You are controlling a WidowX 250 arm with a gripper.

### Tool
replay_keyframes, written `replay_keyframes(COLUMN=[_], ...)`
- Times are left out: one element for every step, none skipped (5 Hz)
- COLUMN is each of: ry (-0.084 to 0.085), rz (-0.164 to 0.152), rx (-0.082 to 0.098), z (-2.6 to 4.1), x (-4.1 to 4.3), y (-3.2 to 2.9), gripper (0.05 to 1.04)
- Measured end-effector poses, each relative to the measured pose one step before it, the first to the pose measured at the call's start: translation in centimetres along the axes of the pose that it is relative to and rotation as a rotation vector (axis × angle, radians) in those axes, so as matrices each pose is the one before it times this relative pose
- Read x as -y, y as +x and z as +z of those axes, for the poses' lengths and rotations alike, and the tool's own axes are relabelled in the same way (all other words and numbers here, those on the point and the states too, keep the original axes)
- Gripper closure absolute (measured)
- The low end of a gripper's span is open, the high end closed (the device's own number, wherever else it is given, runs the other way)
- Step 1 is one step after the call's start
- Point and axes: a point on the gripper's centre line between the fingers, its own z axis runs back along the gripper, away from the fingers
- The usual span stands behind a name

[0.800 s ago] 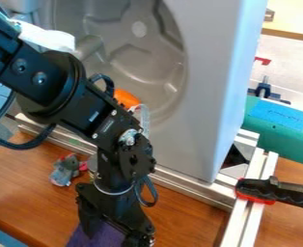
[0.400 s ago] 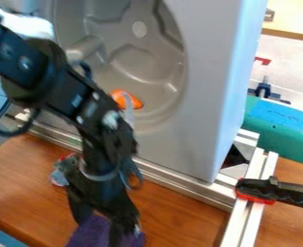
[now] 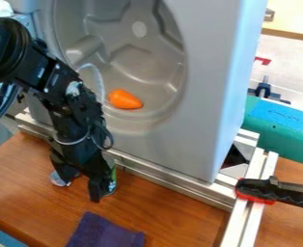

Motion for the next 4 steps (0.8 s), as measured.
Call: replay_keyframes(ry=[-0.0146, -0.0023, 0.0044, -0.0079], rz=[-0.0052, 0.0184, 0.0294, 0.0024], rx=[0.012, 0.0018, -0.0119, -0.0192], z=[-1.965, -0.676, -0.387, -0.769], x=[-1.694, -1.576, -1.478, -0.716], y=[2.184, 1.714, 1.228, 0.245], gripper=[0.083, 0.083, 0.083, 0.083])
